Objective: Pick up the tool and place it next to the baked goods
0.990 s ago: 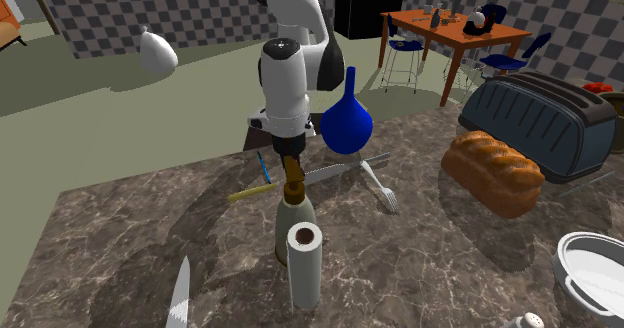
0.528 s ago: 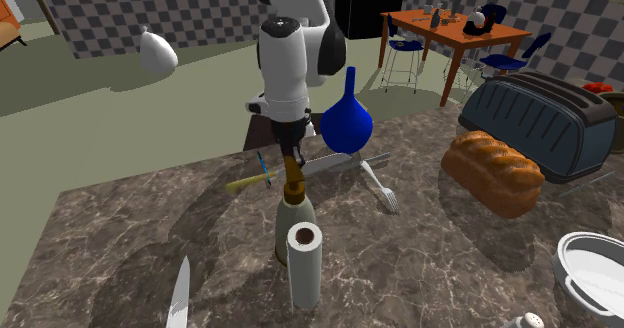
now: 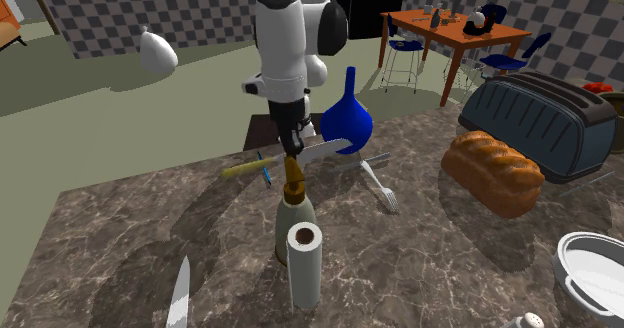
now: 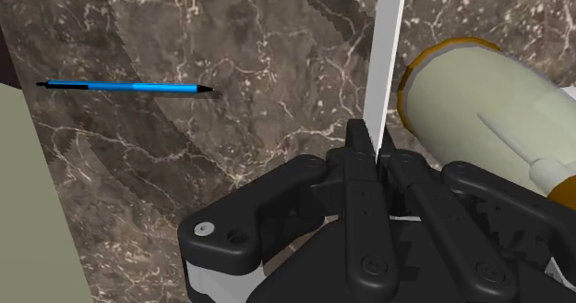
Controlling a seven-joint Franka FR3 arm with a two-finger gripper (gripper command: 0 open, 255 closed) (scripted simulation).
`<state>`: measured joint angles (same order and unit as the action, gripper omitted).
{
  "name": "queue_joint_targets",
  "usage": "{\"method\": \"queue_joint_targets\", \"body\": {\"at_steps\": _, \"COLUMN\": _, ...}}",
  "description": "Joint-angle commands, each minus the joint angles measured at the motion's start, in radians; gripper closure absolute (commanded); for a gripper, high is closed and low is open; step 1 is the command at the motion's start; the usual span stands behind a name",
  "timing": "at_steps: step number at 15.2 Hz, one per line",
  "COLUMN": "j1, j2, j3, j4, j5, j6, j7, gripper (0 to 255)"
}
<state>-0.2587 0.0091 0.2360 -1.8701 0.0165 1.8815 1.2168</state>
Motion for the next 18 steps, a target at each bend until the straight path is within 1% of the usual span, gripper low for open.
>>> {"method": "queue_joint_targets", "body": {"at_steps": 1, "j1": 0.001, "j2": 0.001, "j3": 0.001, "j4": 0.029, "j5": 0.000, "j6": -0.029, "j7": 0.002, "gripper": 255}}
{"method": "queue_joint_targets", "body": {"at_steps": 9, "j1": 0.000, "j2": -0.002, "j3": 0.000, "j4": 0.127, "j5": 0.000, "j6": -0.129, "j7": 0.003, "gripper": 255}}
{"method": "queue_joint_targets", "body": {"at_steps": 13, "j1": 0.034, "j2": -0.095, "j3": 0.034, "j4": 0.021, "j5": 0.025, "j6": -0.112, "j7": 0.064, "gripper": 255}}
{"method": "queue_joint_targets", "body": {"at_steps": 18, "j1": 0.079, "j2": -0.196, "j3": 0.083, "j4": -0.083, "j5": 0.061, "j6": -0.102, "j7": 0.146, "gripper": 255}}
